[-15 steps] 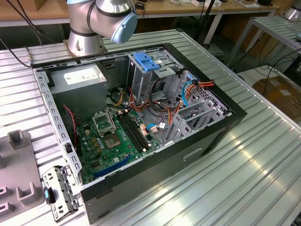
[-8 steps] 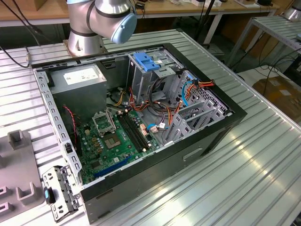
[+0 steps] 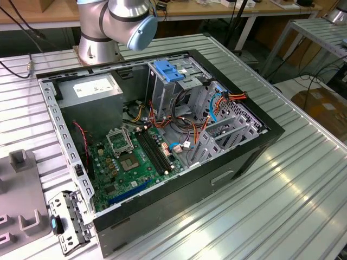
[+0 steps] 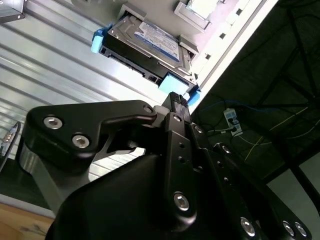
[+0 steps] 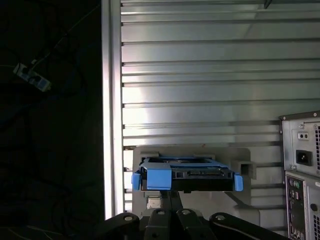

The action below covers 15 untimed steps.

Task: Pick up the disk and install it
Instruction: 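Reach for the disk, then pick up the disk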

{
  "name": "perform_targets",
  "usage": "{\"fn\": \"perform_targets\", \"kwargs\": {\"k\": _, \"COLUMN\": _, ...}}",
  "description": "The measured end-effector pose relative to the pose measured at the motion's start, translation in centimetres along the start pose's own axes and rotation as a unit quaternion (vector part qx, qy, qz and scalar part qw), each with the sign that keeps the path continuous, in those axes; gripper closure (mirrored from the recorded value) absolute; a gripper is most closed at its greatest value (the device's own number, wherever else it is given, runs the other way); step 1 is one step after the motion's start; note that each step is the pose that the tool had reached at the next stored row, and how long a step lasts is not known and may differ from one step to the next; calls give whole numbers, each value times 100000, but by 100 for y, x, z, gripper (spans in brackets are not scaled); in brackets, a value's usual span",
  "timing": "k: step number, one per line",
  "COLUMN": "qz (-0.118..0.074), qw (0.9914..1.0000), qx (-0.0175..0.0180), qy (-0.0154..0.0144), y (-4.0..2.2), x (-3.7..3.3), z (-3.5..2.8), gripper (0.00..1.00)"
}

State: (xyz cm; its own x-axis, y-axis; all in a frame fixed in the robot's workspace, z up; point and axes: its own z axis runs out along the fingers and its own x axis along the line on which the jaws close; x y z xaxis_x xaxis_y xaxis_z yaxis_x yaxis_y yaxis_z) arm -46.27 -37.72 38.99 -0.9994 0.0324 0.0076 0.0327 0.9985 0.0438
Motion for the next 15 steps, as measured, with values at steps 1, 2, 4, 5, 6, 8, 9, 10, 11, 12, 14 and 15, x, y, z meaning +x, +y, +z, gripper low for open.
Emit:
{"fn": "perform_targets", "kwargs": {"k": 1, "qz": -7, "qw": 100000, "qx": 3, "qy": 2, "y": -1, "x": 3, "z": 0, "gripper": 89}}
{"fn": "perform_targets", "kwargs": {"k": 2, "qz": -9, "qw": 100000, "qx": -1, "qy": -3, "y": 0, "x": 3, "z": 0, "gripper": 89}}
{"fn": "perform_targets", "kwargs": {"k": 4, "qz": -5, "qw": 100000, "qx": 2, "qy": 1, "y": 0, "x": 6, "z": 0, "gripper": 89}}
{"fn": "perform_targets", "kwargs": {"k": 5, "qz": -5, "qw": 100000, "qx": 2, "qy": 1, "y": 0, "x": 6, "z": 0, "gripper": 89}}
{"fn": "perform_targets", "kwargs": {"k": 6, "qz": -4, "qw": 100000, "qx": 1, "qy": 2, "y": 0, "x": 6, "z": 0, "gripper": 89}}
{"fn": "perform_targets", "kwargs": {"k": 8, "qz": -1, "qw": 100000, "qx": 1, "qy": -1, "y": 0, "x": 7, "z": 0, "gripper": 89}}
{"fn": "perform_targets", "kwargs": {"k": 9, "qz": -3, "qw": 100000, "qx": 2, "qy": -1, "y": 0, "x": 7, "z": 0, "gripper": 89}}
{"fn": "perform_targets", "kwargs": {"k": 10, "qz": -3, "qw": 100000, "qx": 0, "qy": 0, "y": 0, "x": 7, "z": 0, "gripper": 89}}
{"fn": "perform_targets", "kwargs": {"k": 11, "qz": -5, "qw": 100000, "qx": 2, "qy": 0, "y": -1, "x": 7, "z": 0, "gripper": 89}}
{"fn": "perform_targets", "kwargs": {"k": 12, "qz": -3, "qw": 100000, "qx": 2, "qy": 2, "y": 0, "x": 7, "z": 0, "gripper": 89}}
{"fn": "perform_targets", "kwargs": {"k": 14, "qz": -28, "qw": 100000, "qx": 2, "qy": 2, "y": 0, "x": 8, "z": 0, "gripper": 89}}
{"fn": "perform_targets", "kwargs": {"k": 15, "qz": -108, "qw": 100000, "qx": 2, "qy": 0, "y": 0, "x": 8, "z": 0, "gripper": 89}}
